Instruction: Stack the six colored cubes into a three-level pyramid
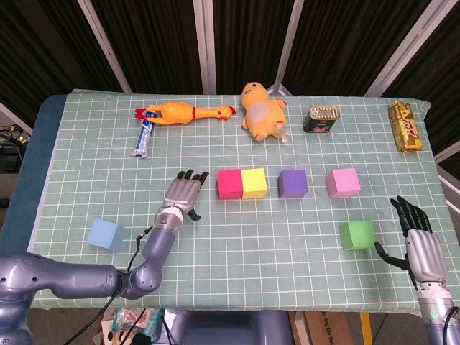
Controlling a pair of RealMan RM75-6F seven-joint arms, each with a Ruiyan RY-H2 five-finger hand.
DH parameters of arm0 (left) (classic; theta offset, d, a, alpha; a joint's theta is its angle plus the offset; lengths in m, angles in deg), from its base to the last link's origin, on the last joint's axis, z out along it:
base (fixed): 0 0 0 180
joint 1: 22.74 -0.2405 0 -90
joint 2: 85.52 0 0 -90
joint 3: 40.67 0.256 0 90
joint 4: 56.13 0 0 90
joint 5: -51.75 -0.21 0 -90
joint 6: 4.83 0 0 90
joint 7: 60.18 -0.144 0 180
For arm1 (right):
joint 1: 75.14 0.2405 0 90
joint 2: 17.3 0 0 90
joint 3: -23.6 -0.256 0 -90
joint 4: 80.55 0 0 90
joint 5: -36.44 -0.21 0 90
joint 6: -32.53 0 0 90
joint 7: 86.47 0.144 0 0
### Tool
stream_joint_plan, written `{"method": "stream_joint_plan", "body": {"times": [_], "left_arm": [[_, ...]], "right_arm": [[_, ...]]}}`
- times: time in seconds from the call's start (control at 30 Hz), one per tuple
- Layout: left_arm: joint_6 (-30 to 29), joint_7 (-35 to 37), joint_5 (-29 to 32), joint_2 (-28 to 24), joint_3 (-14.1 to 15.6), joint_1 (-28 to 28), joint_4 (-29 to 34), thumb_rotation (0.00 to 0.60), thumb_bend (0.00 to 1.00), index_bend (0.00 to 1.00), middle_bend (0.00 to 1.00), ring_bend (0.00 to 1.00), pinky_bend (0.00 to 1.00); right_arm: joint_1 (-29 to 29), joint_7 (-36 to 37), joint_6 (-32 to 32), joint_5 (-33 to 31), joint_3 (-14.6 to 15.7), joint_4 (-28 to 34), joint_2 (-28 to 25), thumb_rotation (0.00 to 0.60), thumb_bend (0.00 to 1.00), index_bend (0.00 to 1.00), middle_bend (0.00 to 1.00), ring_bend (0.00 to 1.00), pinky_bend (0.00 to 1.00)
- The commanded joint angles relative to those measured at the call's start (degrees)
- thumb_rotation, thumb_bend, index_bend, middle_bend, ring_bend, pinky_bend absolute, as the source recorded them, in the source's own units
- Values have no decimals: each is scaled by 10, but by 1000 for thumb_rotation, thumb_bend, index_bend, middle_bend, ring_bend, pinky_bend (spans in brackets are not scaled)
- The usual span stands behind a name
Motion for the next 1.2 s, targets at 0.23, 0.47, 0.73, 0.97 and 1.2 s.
{"method": "stream_joint_plan", "body": {"times": [0.23,0.47,0.73,0.97,1.2], "left_arm": [[0,3,5,13,3,3,-14,600,88,0,145,14,77],[4,3,6,21,3,7,-25,600,89,0,147,14,77],[9,1,7,33,0,14,-44,600,89,0,143,14,77],[13,3,2,47,-6,21,-65,600,89,0,128,14,77],[17,3,1,59,-8,25,-82,600,90,0,125,14,77]], "right_arm": [[0,4,-1,0,0,0,-1,600,330,0,0,0,0],[0,4,-1,0,0,0,-1,600,330,0,0,0,0],[0,3,-3,-2,-1,2,-1,600,330,0,0,0,0],[0,3,-3,-2,0,2,-1,600,330,0,0,0,0],[0,4,-3,-1,0,2,-2,600,330,0,0,0,0]]}}
